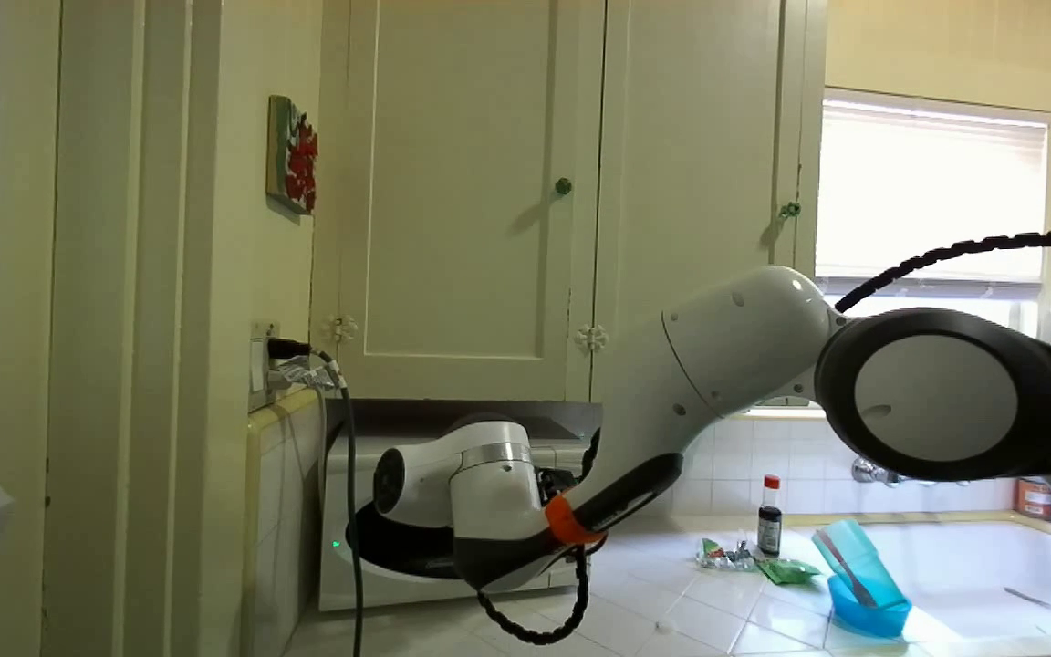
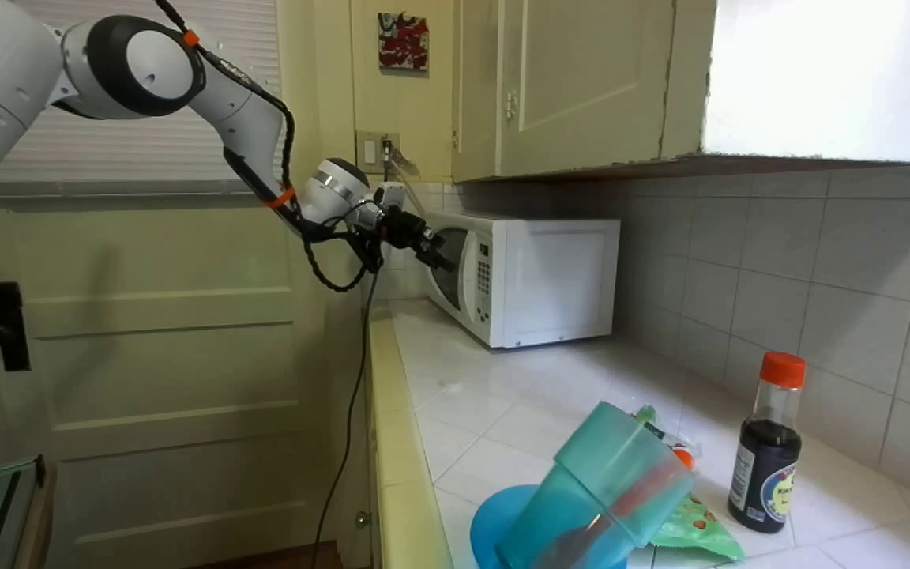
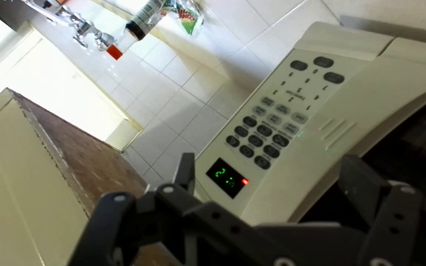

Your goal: Open the microwave

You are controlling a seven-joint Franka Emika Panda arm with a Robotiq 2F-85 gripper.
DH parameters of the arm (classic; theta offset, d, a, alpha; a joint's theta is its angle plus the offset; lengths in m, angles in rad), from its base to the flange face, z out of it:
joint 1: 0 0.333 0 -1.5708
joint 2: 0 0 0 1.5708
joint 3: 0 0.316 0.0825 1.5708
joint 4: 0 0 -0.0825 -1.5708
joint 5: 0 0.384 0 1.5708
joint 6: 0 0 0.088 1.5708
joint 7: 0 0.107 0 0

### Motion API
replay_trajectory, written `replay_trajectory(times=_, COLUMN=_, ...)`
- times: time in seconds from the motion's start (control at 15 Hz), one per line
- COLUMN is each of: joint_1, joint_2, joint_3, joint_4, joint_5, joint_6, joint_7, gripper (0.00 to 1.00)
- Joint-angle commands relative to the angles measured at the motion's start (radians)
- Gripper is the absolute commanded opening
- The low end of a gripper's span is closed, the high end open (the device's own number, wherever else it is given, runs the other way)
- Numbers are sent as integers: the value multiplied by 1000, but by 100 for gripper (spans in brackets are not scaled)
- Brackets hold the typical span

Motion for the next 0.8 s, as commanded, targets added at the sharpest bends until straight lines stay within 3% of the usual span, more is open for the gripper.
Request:
replay_trajectory(times=0.0, joint_1=12, joint_2=59, joint_3=13, joint_4=57, joint_5=-28, joint_6=-86, joint_7=61, gripper=100)
replay_trajectory(times=0.27, joint_1=16, joint_2=106, joint_3=17, joint_4=92, joint_5=-36, joint_6=-124, joint_7=102, gripper=100)
replay_trajectory(times=0.73, joint_1=9, joint_2=157, joint_3=16, joint_4=144, joint_5=-130, joint_6=-92, joint_7=118, gripper=100)
